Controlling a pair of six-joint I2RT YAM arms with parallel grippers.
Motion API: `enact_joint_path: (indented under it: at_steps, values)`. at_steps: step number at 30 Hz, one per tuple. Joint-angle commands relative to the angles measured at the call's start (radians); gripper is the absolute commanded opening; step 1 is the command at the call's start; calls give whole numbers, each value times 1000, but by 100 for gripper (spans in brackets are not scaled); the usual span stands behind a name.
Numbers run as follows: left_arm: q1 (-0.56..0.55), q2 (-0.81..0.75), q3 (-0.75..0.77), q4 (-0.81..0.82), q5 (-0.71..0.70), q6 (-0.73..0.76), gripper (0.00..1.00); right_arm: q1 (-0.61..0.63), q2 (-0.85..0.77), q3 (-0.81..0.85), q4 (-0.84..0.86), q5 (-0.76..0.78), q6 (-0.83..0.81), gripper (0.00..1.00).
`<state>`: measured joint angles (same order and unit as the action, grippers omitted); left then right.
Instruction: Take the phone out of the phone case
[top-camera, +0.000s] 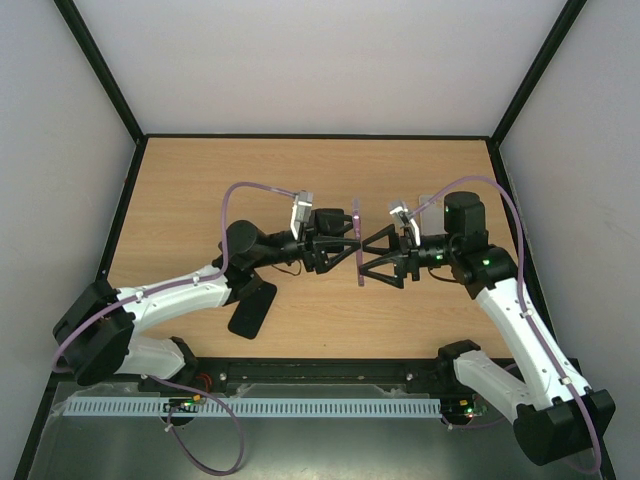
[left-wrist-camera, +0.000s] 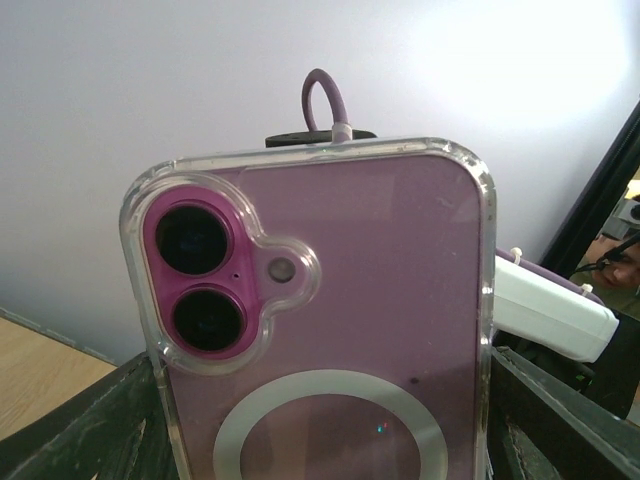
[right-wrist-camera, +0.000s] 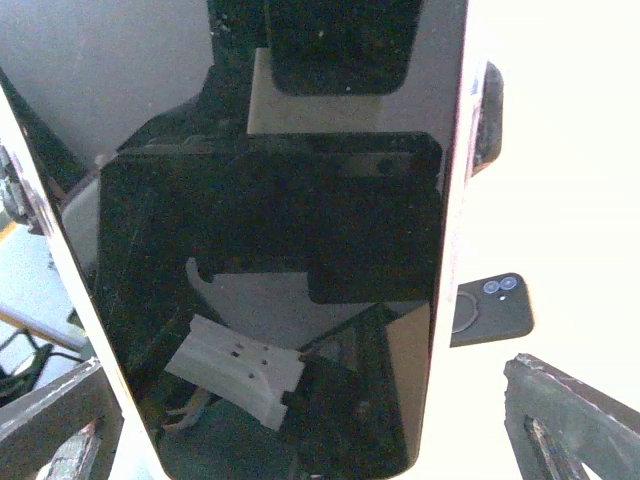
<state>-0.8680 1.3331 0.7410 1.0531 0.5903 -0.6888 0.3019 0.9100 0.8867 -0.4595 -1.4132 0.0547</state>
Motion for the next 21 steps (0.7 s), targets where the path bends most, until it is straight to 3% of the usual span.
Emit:
enact_joint_path:
  at_steps: [1, 8, 18, 19, 21]
  values:
    - [-5, -23, 29, 94, -29, 3, 32, 7, -11, 2, -15, 60, -83, 97]
    - [-4, 11, 35, 129, -36, -17, 31, 7, -22, -41, -8, -66, -98, 100]
    - [-5, 55, 43, 155, -35, -40, 34, 8, -47, -70, 36, -79, -71, 70]
    - [-5, 52, 43, 147, -40, -38, 38, 8, -48, -71, 43, -67, -63, 66]
    - [-5, 44, 39, 110, -74, -27, 60, 8, -49, -70, 46, -21, -60, 60]
